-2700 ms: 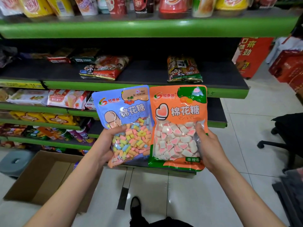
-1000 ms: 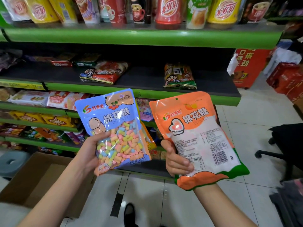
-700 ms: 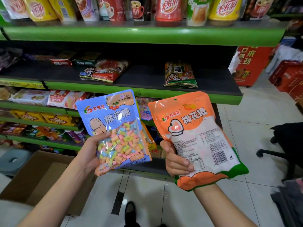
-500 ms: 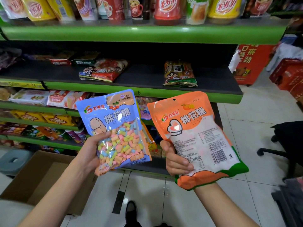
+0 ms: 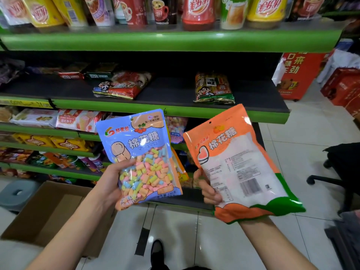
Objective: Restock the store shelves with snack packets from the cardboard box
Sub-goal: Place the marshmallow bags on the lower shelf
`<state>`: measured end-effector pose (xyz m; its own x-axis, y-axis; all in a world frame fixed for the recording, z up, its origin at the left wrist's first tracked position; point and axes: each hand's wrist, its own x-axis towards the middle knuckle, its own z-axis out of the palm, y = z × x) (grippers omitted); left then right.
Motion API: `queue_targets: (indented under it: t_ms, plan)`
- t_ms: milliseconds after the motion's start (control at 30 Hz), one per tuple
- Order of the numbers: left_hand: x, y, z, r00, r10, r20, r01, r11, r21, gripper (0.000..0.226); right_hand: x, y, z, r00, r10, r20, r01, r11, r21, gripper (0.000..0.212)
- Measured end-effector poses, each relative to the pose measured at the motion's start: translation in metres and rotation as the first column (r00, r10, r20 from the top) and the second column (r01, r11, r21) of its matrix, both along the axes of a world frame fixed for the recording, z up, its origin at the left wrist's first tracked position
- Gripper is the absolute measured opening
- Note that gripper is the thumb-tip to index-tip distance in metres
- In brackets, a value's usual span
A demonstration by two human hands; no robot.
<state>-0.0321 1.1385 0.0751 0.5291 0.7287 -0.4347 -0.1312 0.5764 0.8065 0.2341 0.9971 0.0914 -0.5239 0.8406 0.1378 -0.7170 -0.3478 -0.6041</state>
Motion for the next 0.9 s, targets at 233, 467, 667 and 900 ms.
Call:
queue_targets:
  t_ms: [233,467,667,900]
  plan:
    - [0.0,0.0,-0.009,0.999,-0.01,-0.035,0.008,0.998,-0.068,0.031,0.02,-0.008,-0.032,0.767,-0.45,0.457,0.629,0.667,-0.399,0.037]
    - [0.007,0.0,-0.021,0.996,-0.018,-0.088,0.011,0.997,-0.081,0.064,0.031,-0.009,-0.036,0.662,-0.538,0.522,0.73,0.619,-0.289,0.048]
    - [0.009,0.002,-0.029,0.997,-0.04,-0.059,0.034,0.994,-0.099,0.065,0.033,-0.009,-0.042,0.688,-0.499,0.528,0.705,0.633,-0.32,0.044]
    - [0.013,0.009,-0.037,0.998,0.001,-0.06,-0.008,0.993,-0.116,0.053,0.035,-0.004,-0.048,0.723,-0.486,0.492,0.671,0.665,-0.329,0.045]
